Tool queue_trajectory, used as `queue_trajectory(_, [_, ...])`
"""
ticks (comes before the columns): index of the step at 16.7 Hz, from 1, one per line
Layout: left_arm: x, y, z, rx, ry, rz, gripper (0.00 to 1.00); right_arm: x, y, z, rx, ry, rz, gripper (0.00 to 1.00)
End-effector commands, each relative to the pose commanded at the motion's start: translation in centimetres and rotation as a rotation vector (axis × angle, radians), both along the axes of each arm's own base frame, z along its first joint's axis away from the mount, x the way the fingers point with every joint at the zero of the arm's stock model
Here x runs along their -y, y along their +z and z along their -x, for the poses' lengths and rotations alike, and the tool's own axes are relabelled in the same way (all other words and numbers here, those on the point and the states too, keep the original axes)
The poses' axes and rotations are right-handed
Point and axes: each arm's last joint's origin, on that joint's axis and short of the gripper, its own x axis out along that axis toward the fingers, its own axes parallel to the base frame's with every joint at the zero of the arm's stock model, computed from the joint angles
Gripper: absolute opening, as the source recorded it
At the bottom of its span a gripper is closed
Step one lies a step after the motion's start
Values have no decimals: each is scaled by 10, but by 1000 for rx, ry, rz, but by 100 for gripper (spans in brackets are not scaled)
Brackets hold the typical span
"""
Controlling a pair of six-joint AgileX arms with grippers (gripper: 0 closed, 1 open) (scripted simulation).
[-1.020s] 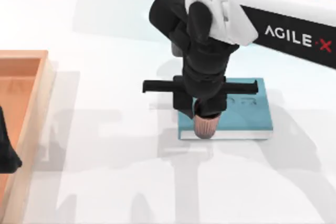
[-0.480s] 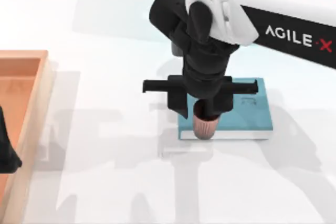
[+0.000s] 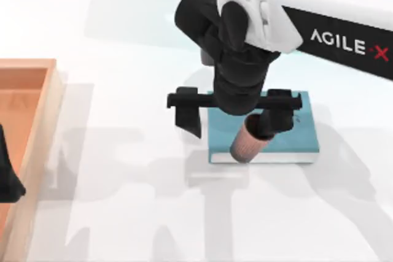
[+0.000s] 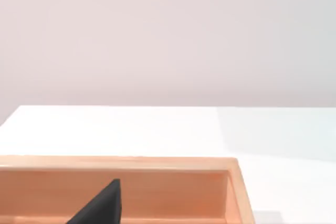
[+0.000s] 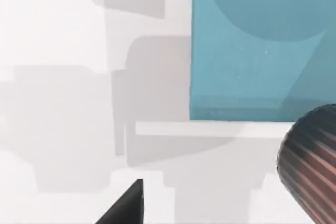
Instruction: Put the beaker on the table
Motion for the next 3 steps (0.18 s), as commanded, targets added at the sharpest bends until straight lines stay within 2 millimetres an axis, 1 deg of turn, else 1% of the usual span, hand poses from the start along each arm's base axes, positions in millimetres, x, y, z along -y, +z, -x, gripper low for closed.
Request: queue_trajectory(3, [0,0,0,0,0,0,100,0,0,0,0,0,0,100])
